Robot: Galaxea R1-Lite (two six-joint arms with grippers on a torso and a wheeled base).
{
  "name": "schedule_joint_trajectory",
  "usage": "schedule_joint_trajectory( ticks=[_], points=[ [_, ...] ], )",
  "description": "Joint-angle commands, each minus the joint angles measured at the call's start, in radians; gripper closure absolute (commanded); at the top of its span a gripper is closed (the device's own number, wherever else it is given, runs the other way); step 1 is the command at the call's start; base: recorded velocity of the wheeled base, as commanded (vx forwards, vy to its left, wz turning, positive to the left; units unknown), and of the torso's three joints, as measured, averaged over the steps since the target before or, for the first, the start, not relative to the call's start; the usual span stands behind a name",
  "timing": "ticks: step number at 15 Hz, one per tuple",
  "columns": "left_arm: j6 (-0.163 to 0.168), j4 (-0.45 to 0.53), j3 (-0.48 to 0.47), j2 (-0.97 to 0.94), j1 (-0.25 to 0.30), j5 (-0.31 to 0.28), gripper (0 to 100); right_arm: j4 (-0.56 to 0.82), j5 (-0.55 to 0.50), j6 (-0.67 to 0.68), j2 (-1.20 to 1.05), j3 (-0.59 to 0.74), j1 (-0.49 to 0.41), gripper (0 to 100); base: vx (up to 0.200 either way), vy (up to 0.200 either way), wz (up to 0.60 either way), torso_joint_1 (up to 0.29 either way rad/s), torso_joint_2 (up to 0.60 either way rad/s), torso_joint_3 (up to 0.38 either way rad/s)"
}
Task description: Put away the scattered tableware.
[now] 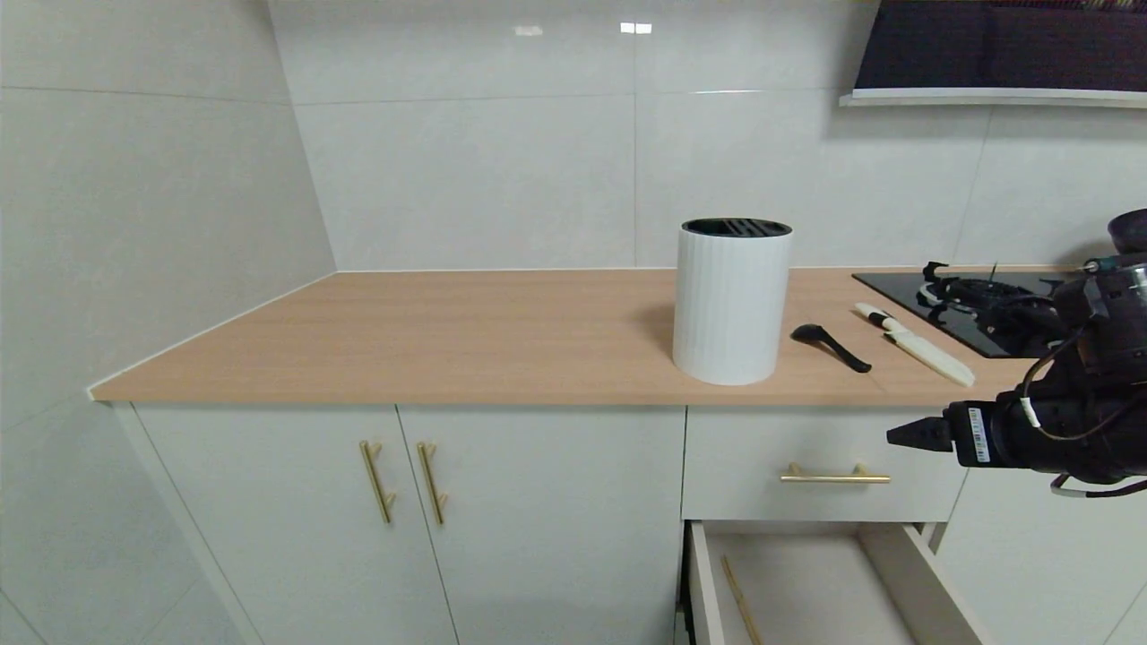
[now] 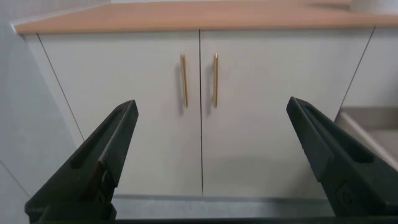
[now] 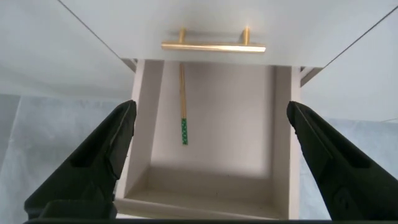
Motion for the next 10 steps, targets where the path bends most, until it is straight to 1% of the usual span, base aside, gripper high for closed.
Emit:
schedule_joint_trajectory(
  ticks=[1, 5, 7, 8, 10],
  points=[
    [0.0, 0.001, 0.0, 0.0, 0.0, 0.0, 0, 0.0, 0.0, 0.001, 0.01, 0.0, 0.003, 0, 0.0, 0.0, 0.0, 0.198, -0.48, -0.276],
    [0.0, 0.001, 0.0, 0.0, 0.0, 0.0, 0, -0.001, 0.0, -0.004, 0.013, -0.001, 0.003, 0, 0.0, 0.0, 0.0, 0.215, -0.49, -0.282],
    [0.0, 0.001, 0.0, 0.0, 0.0, 0.0, 0, -0.007, -0.002, -0.008, 0.019, -0.004, 0.003, 0, 0.0, 0.0, 0.0, 0.129, -0.3, -0.164],
    [0.0, 0.001, 0.0, 0.0, 0.0, 0.0, 0, -0.08, 0.0, -0.028, 0.053, -0.014, -0.007, 0, 0.0, 0.0, 0.0, 0.061, -0.12, -0.071],
    [0.0, 0.001, 0.0, 0.0, 0.0, 0.0, 0, -0.307, 0.003, -0.067, 0.176, -0.049, -0.054, 0, 0.0, 0.0, 0.0, 0.018, -0.04, -0.018]
  ],
)
